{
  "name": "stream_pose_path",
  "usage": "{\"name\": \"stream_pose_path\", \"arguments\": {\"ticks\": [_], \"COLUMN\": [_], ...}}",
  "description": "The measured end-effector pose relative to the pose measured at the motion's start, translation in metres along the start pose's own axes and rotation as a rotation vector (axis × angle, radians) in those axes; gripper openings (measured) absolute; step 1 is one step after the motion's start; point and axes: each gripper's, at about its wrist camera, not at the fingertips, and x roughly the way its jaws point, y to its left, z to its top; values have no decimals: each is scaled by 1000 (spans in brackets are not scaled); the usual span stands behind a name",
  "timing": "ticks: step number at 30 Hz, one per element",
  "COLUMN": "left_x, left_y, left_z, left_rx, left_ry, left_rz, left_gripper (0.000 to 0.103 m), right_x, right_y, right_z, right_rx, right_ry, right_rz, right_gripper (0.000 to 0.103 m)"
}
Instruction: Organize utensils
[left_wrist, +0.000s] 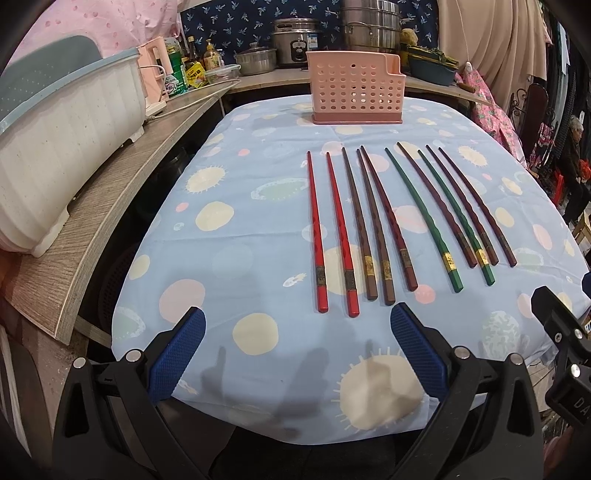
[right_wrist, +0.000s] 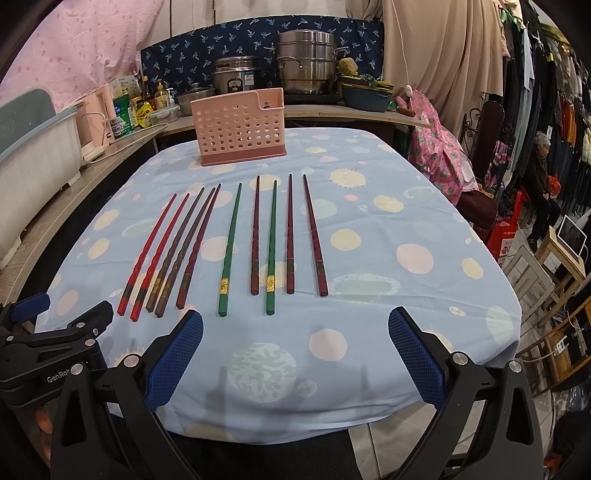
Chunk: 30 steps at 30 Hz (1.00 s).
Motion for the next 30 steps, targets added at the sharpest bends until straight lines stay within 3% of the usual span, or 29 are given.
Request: {"name": "stream_pose_path", "arguments": {"ticks": [30], "left_x": [1], "left_y": [1], "left_z": [-1], "left_rx": [3], "left_ry": [-1], "left_rz": [4], "left_gripper": [96], "right_x": [-1], "right_y": [2], "right_z": [0], "right_rx": [-2], "right_ry": [-1], "right_rz": [-1], "right_gripper": [96]}}
